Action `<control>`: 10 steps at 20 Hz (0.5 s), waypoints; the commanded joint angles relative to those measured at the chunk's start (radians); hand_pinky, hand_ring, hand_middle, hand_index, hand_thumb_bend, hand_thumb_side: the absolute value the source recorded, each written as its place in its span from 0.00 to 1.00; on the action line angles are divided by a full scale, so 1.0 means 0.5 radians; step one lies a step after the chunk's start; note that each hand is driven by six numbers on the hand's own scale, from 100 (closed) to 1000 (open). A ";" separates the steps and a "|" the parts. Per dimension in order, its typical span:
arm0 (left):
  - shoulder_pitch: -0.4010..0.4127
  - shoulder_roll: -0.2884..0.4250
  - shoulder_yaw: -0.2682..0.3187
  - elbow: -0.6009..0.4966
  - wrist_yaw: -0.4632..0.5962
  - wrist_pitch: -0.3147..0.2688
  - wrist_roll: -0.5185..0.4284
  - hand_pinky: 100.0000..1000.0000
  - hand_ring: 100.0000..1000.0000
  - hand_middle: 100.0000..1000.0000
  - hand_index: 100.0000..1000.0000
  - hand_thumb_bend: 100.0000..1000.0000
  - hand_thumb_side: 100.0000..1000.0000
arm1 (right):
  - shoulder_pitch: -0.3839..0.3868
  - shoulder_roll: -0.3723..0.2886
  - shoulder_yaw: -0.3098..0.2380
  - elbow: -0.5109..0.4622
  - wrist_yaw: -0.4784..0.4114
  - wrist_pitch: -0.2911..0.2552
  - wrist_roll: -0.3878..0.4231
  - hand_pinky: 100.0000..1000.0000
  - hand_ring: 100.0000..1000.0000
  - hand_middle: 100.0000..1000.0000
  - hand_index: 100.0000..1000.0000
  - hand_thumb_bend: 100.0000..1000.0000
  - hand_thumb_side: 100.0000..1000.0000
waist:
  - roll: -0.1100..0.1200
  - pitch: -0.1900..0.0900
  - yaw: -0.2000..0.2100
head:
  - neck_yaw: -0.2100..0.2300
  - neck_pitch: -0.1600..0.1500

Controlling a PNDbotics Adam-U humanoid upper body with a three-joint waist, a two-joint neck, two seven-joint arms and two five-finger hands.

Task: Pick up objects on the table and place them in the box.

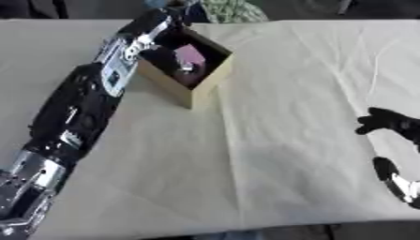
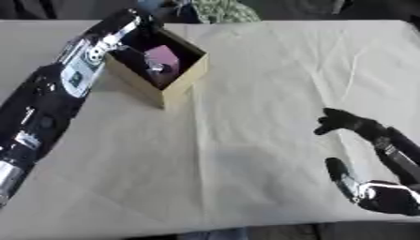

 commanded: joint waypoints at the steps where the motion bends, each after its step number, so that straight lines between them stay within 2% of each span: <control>1: -0.049 0.074 0.025 -0.125 0.022 0.001 0.043 0.75 0.65 0.64 0.80 0.73 0.34 | -0.012 -0.022 -0.013 -0.015 -0.010 0.002 -0.001 0.88 0.87 0.69 1.00 0.00 0.46 | -0.003 -0.029 0.007 | -0.009 0.005; 5: -0.002 0.186 0.038 -0.401 0.278 0.017 0.055 0.73 0.62 0.61 0.77 0.69 0.31 | -0.003 -0.026 -0.026 -0.014 -0.001 0.006 -0.014 0.88 0.87 0.69 1.00 0.00 0.45 | -0.001 -0.032 0.038 | -0.026 0.005; 10: 0.229 0.403 0.070 -0.986 0.794 0.117 0.052 0.71 0.58 0.57 0.74 0.67 0.30 | 0.001 -0.036 -0.041 -0.017 0.011 0.007 -0.047 0.88 0.87 0.69 1.00 0.00 0.45 | 0.001 -0.032 0.080 | -0.059 -0.008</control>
